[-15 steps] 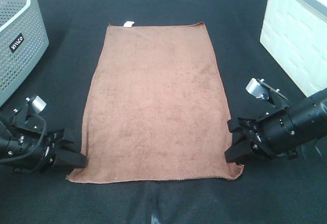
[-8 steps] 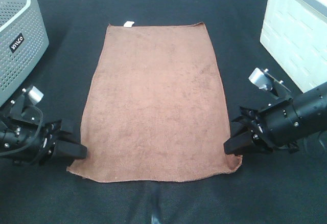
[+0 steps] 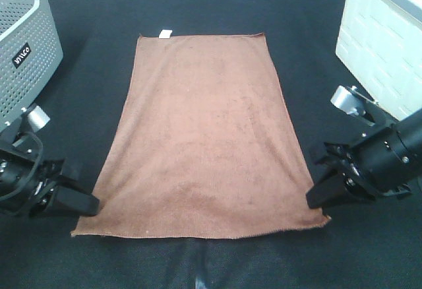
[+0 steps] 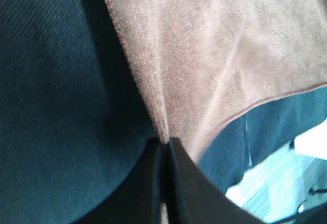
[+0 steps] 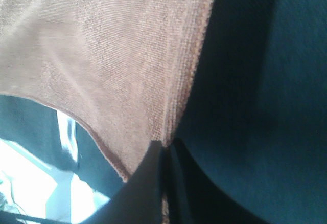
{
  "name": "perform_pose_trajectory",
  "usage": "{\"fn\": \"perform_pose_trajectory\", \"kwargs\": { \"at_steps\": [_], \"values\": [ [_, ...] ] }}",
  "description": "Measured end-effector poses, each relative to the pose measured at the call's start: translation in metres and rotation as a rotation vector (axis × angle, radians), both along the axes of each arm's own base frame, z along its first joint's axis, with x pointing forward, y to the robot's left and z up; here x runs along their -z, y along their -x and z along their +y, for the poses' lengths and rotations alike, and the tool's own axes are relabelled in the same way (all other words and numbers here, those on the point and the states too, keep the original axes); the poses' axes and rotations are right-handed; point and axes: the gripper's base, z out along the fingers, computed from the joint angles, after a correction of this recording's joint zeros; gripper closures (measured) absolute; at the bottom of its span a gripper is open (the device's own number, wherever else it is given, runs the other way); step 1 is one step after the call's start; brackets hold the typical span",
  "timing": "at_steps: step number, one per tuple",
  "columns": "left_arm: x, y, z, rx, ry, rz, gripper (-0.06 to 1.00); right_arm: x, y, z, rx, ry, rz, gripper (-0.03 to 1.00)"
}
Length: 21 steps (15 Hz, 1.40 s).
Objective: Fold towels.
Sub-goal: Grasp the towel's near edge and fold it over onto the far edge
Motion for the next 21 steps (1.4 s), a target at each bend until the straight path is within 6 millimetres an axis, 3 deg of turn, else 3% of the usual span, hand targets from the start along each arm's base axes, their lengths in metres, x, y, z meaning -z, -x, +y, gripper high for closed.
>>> {"fn": "perform_pose_trajectory", "kwargs": {
  "at_steps": [4,6,10,13,16,21],
  "values": [
    [-0.021,0.019,0.004,0.026,-0.042,0.036,0.94,0.0,0.032,-0.003,-0.012,-0.007,0.052,0.97],
    [-0.02,0.027,0.005,0.021,-0.044,0.049,0.94,0.002,0.04,-0.003,-0.01,-0.008,0.067,0.97],
    [-0.01,0.067,0.008,0.015,-0.049,0.135,0.94,0.002,0.072,-0.004,0.002,-0.039,0.109,0.97],
    [-0.012,0.07,0.008,-0.022,-0.028,0.137,0.94,-0.001,0.076,-0.004,-0.005,-0.055,0.111,0.97],
    [-0.023,0.05,0.006,-0.063,-0.007,0.071,0.94,-0.015,0.054,-0.001,-0.012,-0.064,0.029,0.97],
    [-0.057,-0.011,0.006,-0.129,-0.03,-0.13,0.94,-0.05,-0.025,0.008,-0.003,-0.081,-0.133,0.97]
  ]
}}
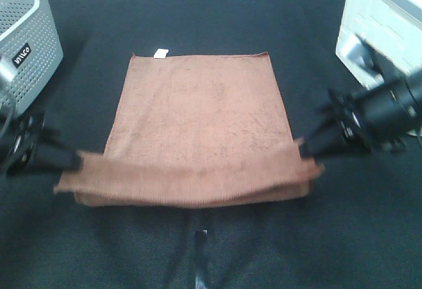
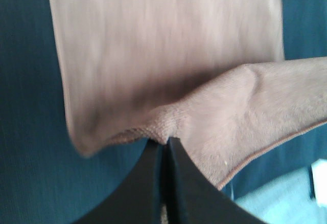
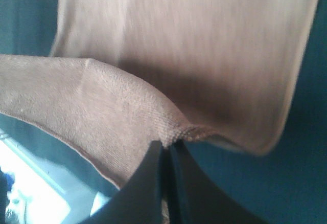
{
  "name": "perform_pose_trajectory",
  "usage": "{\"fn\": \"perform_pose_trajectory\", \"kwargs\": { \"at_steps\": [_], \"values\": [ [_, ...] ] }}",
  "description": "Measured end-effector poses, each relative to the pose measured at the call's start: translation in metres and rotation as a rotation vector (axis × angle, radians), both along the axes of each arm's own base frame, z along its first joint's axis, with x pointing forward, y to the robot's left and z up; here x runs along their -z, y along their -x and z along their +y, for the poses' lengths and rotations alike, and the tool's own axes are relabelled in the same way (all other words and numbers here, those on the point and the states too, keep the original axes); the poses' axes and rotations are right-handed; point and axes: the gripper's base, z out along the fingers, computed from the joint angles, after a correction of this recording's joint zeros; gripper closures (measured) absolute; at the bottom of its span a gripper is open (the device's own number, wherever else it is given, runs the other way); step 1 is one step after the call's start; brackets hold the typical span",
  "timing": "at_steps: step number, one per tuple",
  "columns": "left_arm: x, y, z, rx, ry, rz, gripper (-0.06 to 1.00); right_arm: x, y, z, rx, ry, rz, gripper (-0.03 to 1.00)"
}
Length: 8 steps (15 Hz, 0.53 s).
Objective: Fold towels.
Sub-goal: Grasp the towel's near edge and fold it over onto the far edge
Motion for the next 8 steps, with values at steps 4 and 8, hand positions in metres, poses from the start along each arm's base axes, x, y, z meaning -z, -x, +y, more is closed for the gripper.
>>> {"fn": "perform_pose_trajectory", "kwargs": {
  "at_steps": [4,8],
  "values": [
    [-0.006,-0.07,-0.001,-0.048,-0.038,-0.094,0.94,-0.01,-0.075,0.011,-0.026,-0.031,-0.064,0.97],
    [-0.011,-0.129,-0.002,-0.08,-0.062,-0.192,0.94,-0.006,-0.125,0.015,-0.004,-0.02,-0.081,0.97]
  ]
}}
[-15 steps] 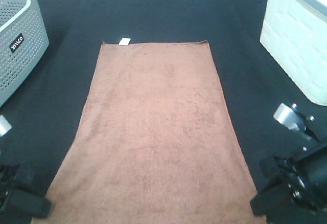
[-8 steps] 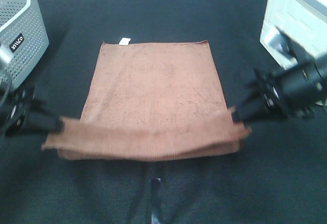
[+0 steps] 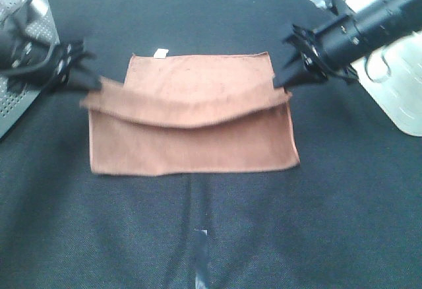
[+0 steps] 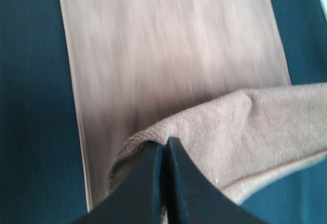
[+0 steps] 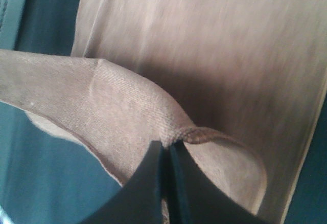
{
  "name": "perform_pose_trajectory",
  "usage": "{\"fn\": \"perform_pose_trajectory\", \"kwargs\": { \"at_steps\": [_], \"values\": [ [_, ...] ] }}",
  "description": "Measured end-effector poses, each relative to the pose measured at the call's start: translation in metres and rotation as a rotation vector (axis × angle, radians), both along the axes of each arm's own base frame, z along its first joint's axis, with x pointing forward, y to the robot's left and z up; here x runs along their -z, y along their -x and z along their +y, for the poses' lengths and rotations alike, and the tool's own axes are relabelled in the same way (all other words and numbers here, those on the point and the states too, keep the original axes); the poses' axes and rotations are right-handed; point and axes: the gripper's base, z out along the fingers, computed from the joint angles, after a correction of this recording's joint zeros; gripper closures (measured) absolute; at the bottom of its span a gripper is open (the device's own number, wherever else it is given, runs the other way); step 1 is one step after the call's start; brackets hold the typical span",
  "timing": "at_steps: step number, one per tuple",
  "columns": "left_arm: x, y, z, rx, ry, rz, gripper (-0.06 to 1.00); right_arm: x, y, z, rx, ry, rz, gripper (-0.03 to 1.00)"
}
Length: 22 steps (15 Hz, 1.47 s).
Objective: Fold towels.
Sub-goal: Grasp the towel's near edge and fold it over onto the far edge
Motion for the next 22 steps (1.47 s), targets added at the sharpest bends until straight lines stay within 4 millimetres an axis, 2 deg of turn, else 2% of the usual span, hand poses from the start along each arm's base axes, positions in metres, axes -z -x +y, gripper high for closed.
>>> {"fn": "perform_pose_trajectory", "kwargs": {
  "at_steps": [1,2,6,8,10,13,15,17,19,21,22],
  "values": [
    [0.0,-0.015,-0.001,0.001,-0.001,-0.021,0.94,-0.002,-0.027,0.002,0.001,0.018,-0.025,0.97],
    [0.001,-0.031,-0.002,0.0,-0.002,-0.039,0.94,0.0,-0.046,0.003,0.004,0.033,-0.035,0.97],
    [0.014,-0.082,-0.006,-0.002,-0.001,-0.095,0.94,0.002,-0.108,0.006,0.027,0.071,-0.123,0.97],
    [0.023,-0.112,-0.005,-0.039,-0.02,-0.148,0.94,0.014,-0.139,0.008,0.043,0.08,-0.164,0.97],
    [0.029,-0.134,-0.005,-0.061,-0.029,-0.195,0.94,0.025,-0.158,0.007,0.062,0.072,-0.202,0.97],
    [0.047,-0.166,-0.007,-0.067,-0.024,-0.243,0.94,0.044,-0.178,-0.003,0.097,0.068,-0.245,0.97],
    [0.061,-0.181,-0.009,-0.069,-0.022,-0.264,0.94,0.061,-0.184,-0.008,0.123,0.075,-0.249,0.97],
    [0.076,-0.189,-0.01,-0.071,-0.025,-0.267,0.93,0.077,-0.186,-0.009,0.136,0.085,-0.249,0.97],
    [0.079,-0.189,-0.011,-0.077,-0.03,-0.267,0.9,0.078,-0.188,-0.01,0.149,0.086,-0.26,0.97],
    [0.079,-0.19,-0.011,-0.093,-0.042,-0.278,0.75,0.077,-0.189,-0.01,0.16,0.086,-0.277,0.86],
    [0.077,-0.191,-0.011,-0.092,-0.042,-0.284,0.62,0.076,-0.19,-0.01,0.164,0.084,-0.279,0.68]
  ]
}}
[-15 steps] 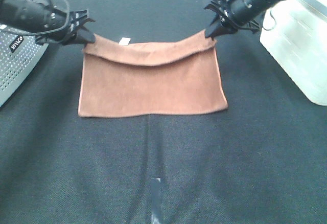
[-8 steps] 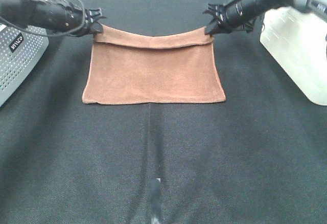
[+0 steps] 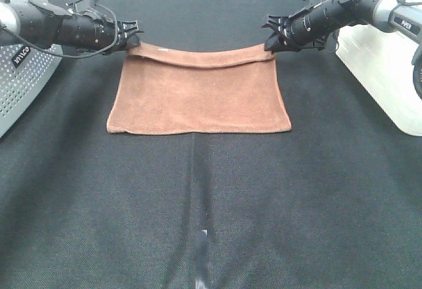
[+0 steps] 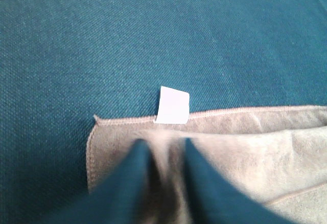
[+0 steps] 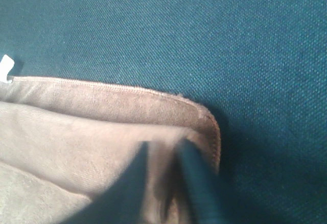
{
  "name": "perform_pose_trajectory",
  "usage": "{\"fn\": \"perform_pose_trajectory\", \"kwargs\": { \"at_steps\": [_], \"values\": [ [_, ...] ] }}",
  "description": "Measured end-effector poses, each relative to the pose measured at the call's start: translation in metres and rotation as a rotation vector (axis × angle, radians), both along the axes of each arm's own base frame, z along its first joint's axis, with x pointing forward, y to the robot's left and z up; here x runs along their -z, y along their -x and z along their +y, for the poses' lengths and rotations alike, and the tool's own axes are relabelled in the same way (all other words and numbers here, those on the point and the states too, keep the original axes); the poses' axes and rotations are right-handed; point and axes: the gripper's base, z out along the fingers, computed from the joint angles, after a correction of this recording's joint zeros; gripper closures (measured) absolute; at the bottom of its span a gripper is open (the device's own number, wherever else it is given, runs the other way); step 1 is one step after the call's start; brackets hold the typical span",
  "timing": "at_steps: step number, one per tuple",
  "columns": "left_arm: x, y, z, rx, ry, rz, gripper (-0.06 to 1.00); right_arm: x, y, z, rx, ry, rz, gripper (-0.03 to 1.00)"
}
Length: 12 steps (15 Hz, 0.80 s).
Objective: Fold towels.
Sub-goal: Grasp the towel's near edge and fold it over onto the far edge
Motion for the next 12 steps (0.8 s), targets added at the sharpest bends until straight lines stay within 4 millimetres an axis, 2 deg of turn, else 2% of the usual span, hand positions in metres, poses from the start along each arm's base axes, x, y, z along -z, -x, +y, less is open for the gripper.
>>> {"fn": "perform_pose_trajectory", "kwargs": {
  "at_steps": [1,2,3,5,7,9,12],
  "values": [
    [0.0,0.0,0.0,0.002,0.001,0.0,0.46,0.0,0.0,0.0,0.006,-0.005,0.005,0.5],
    [0.0,0.001,-0.001,0.012,0.004,0.005,0.39,0.0,0.0,0.0,0.014,-0.011,0.013,0.37],
    [0.001,0.002,-0.003,0.038,0.013,0.018,0.36,0.0,0.001,0.001,0.01,-0.016,0.026,0.28],
    [-0.002,0.006,-0.004,0.106,0.012,0.042,0.34,-0.005,0.006,0.001,-0.032,0.007,0.059,0.23],
    [-0.019,0.011,0.0,0.157,0.041,0.079,0.34,-0.021,0.017,0.001,-0.112,0.046,0.114,0.21],
    [-0.027,0.017,0.002,0.201,0.053,0.138,0.34,-0.032,0.026,0.002,-0.162,0.045,0.19,0.21],
    [-0.027,0.029,0.002,0.253,0.05,0.276,0.34,-0.033,0.039,0.003,-0.18,0.021,0.34,0.21]
  ]
}}
